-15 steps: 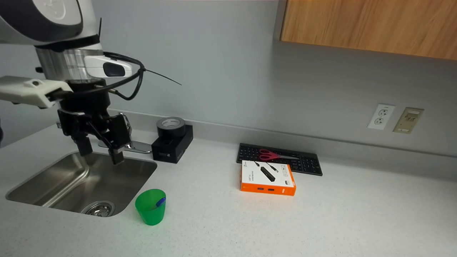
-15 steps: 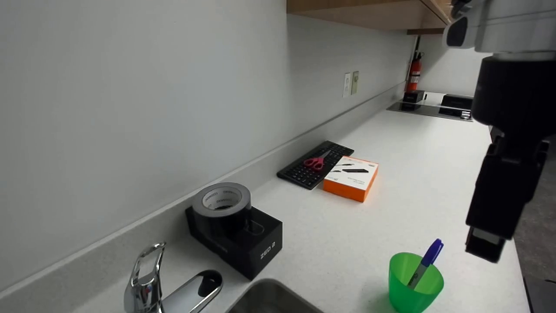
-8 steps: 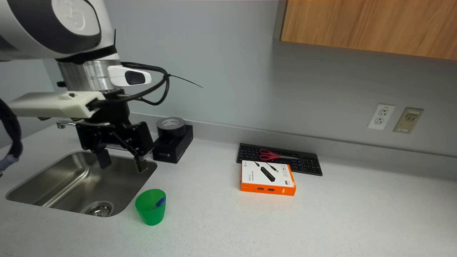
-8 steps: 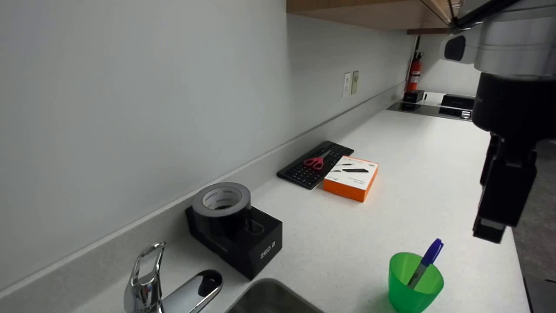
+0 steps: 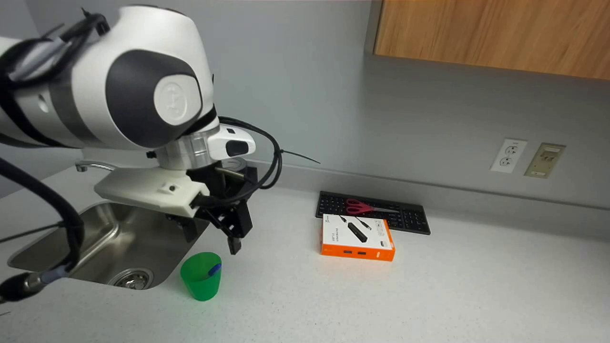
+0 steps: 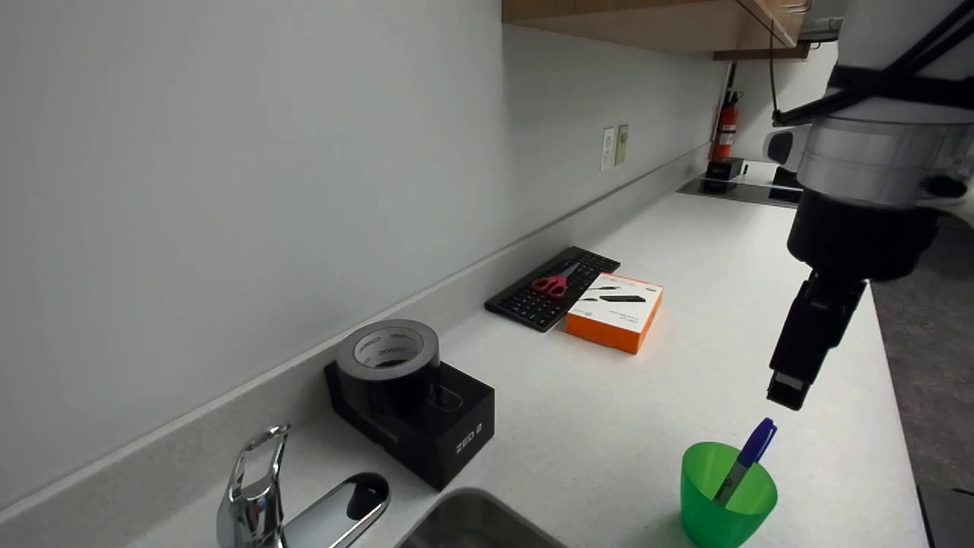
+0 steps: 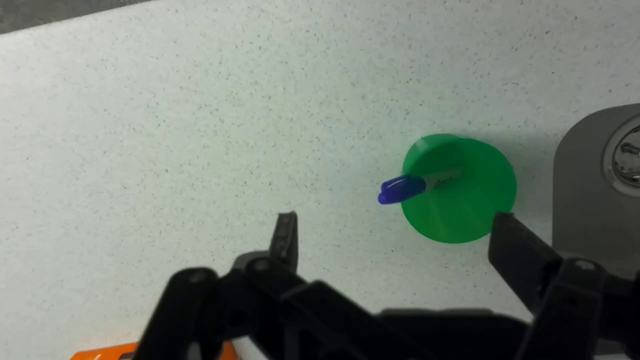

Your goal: Remove the marker from the cup and put it on the counter

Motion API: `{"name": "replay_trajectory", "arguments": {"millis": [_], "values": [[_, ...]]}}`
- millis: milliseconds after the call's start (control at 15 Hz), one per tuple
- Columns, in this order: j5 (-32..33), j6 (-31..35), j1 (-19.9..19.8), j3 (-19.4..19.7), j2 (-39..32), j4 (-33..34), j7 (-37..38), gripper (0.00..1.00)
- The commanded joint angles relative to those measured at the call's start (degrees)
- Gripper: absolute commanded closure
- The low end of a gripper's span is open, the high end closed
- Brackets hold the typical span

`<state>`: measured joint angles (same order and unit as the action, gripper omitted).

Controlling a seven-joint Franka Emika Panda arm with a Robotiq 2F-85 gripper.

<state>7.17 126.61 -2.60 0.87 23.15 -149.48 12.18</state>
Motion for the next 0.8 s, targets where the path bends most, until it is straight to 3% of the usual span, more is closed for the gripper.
{"name": "replay_trajectory", "arguments": {"millis": [0, 733], "values": [[-0.4, 0.9, -1.0, -0.3, -0.5, -0.4, -0.4, 0.00], [-0.1, 5.3, -1.4, -0.1, -2.8, -1.7, -0.4, 0.00]]}}
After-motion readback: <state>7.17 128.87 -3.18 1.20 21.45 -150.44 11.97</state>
